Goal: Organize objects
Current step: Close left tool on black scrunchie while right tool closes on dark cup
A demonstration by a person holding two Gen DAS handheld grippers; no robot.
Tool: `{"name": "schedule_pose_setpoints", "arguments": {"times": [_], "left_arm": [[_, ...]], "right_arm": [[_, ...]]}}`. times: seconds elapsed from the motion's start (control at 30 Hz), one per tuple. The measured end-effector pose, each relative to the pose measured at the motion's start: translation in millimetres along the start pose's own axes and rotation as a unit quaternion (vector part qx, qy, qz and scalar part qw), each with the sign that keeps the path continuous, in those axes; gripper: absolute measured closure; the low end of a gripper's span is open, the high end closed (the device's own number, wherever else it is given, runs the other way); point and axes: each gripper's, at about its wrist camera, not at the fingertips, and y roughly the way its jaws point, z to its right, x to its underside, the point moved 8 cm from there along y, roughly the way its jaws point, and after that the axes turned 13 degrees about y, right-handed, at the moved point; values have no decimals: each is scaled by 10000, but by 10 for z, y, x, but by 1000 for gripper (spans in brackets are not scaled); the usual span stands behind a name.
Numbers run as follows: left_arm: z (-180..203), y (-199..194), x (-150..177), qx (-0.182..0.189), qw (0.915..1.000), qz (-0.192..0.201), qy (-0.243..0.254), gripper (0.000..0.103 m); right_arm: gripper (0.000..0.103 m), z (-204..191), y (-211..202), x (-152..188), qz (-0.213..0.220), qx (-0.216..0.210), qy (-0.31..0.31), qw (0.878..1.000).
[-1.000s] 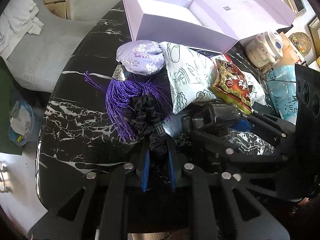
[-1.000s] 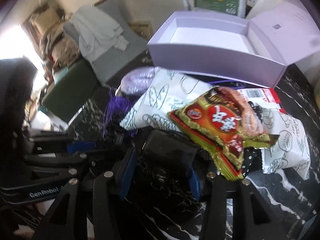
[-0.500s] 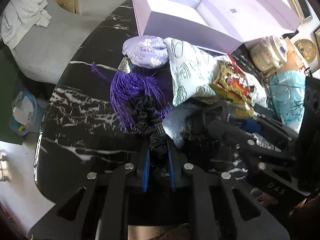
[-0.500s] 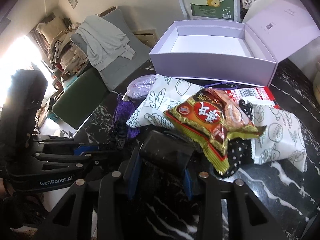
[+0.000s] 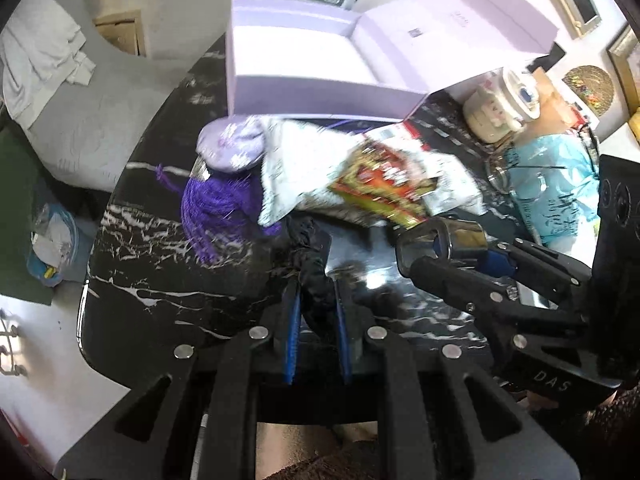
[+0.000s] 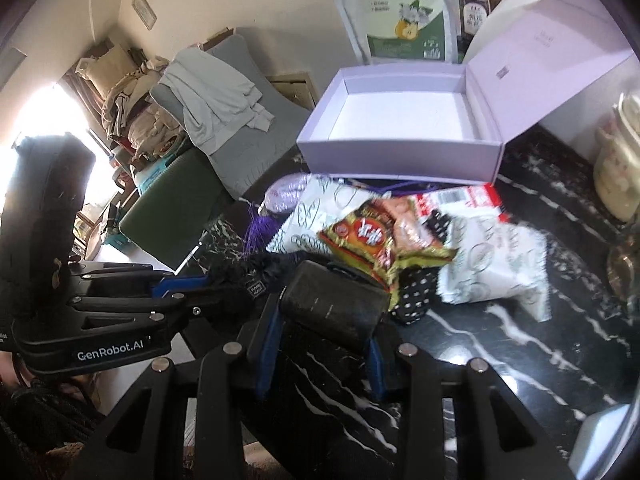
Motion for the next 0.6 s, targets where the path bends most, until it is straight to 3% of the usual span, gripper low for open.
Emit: {"name": "schedule_pose_setpoints", "arguments": {"times": [0.6], "left_arm": [[630, -677, -650, -52, 9978, 509, 414, 92]], "right_arm": [[66, 120, -768, -285, 342, 7, -220, 9992]]}}
